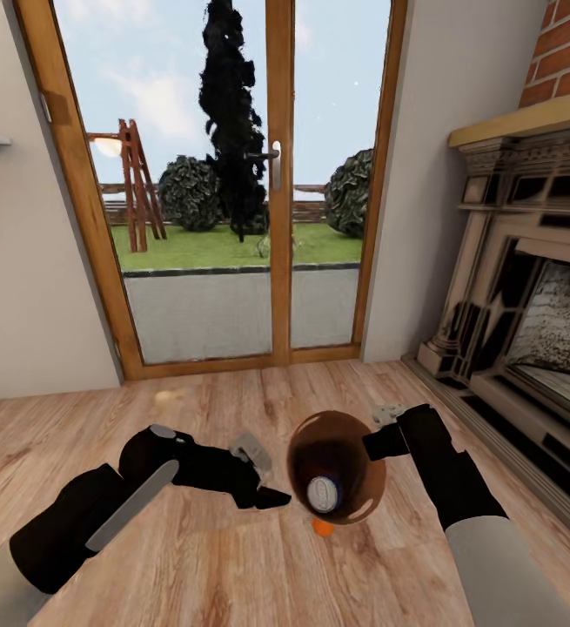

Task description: Put the three can of soda from the living room inside the tash can in the kitchen.

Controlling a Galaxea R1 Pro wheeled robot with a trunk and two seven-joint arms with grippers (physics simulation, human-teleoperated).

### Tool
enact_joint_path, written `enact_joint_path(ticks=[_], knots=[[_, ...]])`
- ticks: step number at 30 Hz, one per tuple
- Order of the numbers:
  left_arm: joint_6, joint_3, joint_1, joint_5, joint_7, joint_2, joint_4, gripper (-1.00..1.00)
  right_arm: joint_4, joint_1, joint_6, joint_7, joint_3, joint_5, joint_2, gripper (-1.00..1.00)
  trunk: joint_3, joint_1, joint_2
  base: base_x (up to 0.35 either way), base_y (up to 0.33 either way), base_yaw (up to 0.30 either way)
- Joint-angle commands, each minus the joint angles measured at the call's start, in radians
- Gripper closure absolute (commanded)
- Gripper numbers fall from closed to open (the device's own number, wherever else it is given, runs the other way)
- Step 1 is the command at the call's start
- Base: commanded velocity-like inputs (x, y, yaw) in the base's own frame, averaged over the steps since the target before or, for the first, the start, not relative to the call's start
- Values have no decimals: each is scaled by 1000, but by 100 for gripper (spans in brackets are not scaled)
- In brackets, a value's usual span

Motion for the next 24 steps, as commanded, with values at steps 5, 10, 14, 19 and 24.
enact_joint_path(ticks=[5, 10, 14, 19, 24], knots=[[-55, 167, 60, -1, -116, 64, 4, -100, -1, 0, 5, 4, -1, -23, -2, 100, 0, 0, 0, 0, 0, 0], [-97, 372, 125, -10, -174, 79, 8, -100, -1, 1, 5, 5, -1, -24, -5, 100, 0, 0, 0, 0, 0, 0], [-118, 446, 143, -11, -145, 78, 49, -100, -1, 2, 5, 8, -7, -27, -23, 100, 0, 0, 0, 0, 0, 0], [-279, 491, 174, -13, 203, 58, 126, -100, -7, 8, 5, 11, -14, -29, -49, 100, 0, 0, 0, 0, 0, 0], [-396, 493, 218, -13, 341, 27, 177, -100, -13, 11, 5, 12, -15, -30, -98, 100, 0, 0, 0, 0, 0, 0]])
